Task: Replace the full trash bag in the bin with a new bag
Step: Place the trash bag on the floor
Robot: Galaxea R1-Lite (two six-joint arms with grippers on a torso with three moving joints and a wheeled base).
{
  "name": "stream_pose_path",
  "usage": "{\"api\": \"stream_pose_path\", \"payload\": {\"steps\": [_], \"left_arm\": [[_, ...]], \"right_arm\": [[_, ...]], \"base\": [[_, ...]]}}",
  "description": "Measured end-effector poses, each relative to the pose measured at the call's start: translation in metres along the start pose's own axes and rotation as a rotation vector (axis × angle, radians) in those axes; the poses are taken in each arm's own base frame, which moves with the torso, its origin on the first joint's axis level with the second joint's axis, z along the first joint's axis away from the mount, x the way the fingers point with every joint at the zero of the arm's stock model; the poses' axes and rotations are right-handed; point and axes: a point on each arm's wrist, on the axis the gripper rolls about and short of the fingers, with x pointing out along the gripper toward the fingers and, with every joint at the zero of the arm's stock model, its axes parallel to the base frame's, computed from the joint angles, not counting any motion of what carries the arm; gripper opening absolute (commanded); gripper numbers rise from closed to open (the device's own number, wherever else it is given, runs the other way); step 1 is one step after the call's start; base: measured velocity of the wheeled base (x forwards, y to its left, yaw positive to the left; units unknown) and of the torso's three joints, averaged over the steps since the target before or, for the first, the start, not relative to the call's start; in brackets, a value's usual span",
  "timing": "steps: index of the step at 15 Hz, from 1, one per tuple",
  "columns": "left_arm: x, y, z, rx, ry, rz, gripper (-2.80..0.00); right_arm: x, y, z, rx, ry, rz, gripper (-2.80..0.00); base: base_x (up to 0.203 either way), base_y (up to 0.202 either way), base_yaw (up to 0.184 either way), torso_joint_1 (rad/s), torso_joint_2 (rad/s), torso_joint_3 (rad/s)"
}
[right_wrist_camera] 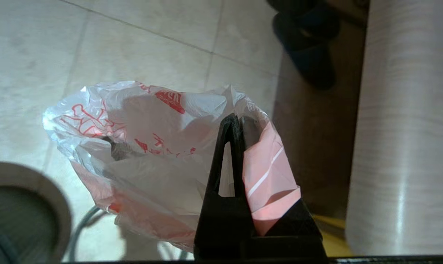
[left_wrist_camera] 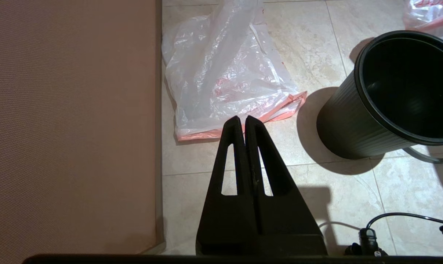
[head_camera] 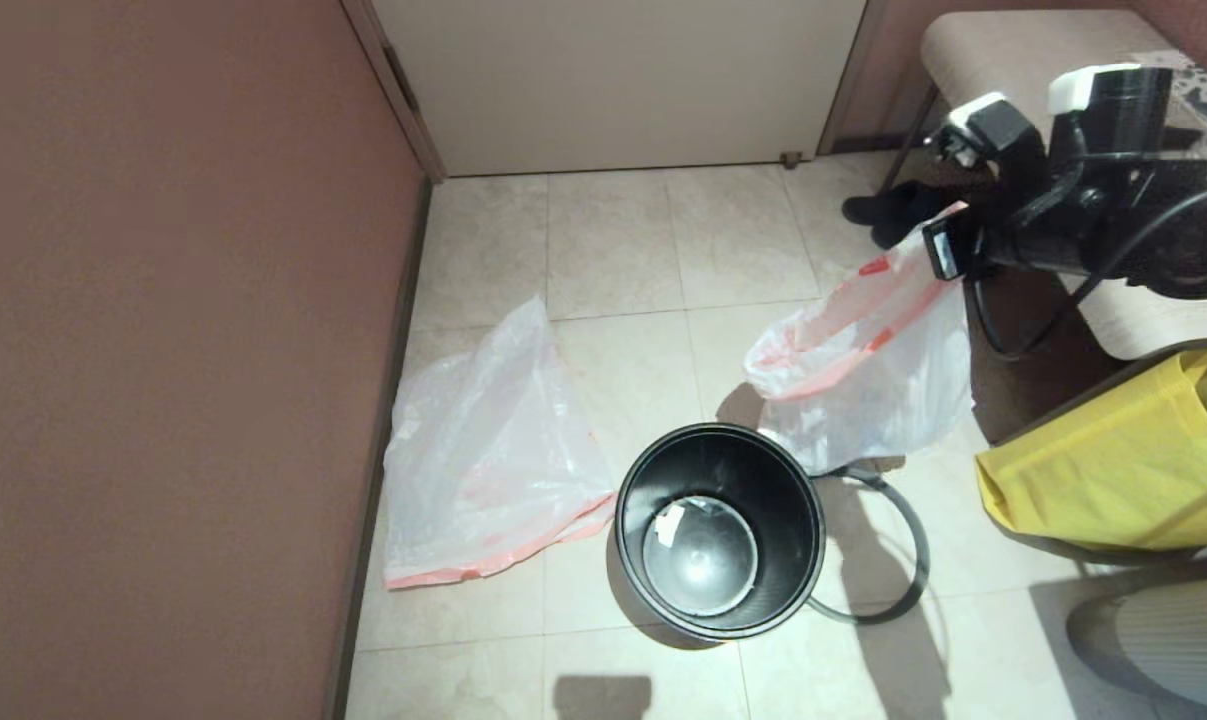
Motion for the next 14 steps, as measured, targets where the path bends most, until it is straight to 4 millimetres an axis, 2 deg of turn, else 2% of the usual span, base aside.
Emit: {"api": "stream_pose_path", "payload": {"steps": [5,9,14], "left_arm": [[0.000,0.000,0.000,0.000,0.000,0.000,-2.80],[0.000,0.000,0.000,0.000,0.000,0.000,-2.80],[0.000,0.000,0.000,0.000,0.000,0.000,-2.80]], "right_arm": [[0.059,-0.011,-0.023,-0.253,0.055,-0.133,-2.80],[0.075,-0.034,-0.048,-0.506,0.159,-0.189,-2.80],[0.097,-0.021,-0.094,-0.662,0.375,-0.202,-2.80]], "base": [[0.000,0.000,0.000,0.000,0.00,0.000],[0.000,0.000,0.000,0.000,0.00,0.000],[0.000,0.000,0.000,0.000,0.00,0.000]]}}
